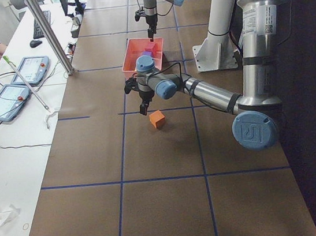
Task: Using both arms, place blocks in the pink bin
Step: 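Carry the pink cube into the bin while the left gripper nears the orange cube, then lower the left gripper onto the orange cube and close it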
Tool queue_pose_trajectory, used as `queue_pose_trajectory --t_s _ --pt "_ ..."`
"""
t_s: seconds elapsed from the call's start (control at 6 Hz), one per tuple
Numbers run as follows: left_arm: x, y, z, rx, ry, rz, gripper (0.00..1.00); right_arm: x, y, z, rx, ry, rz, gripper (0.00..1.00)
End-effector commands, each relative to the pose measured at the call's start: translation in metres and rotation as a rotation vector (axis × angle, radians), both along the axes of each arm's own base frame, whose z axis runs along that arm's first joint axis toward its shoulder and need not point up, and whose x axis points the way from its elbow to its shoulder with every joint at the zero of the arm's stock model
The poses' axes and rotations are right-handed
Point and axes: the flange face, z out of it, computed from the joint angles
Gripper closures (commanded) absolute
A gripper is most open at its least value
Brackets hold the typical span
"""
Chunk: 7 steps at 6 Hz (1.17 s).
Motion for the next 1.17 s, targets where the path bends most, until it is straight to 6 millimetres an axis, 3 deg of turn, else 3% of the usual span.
queue_pose_trajectory --t_s 0.0,0.33,1.0 --pt "0.001 0.001 0.005 -0.254 0.026 -0.236 0.0 0.039 -0.003 0.004 0.081 0.001 -0.058 0.0" --pt "0.006 0.002 0.017 -0.37 0.019 -0.336 0.0 0.042 -0.002 0.005 0.083 0.001 -0.058 0.0" --pt "0.042 0.021 0.039 -0.407 -0.028 -0.276 0.0 0.044 -0.003 0.011 0.082 0.008 -0.054 0.0"
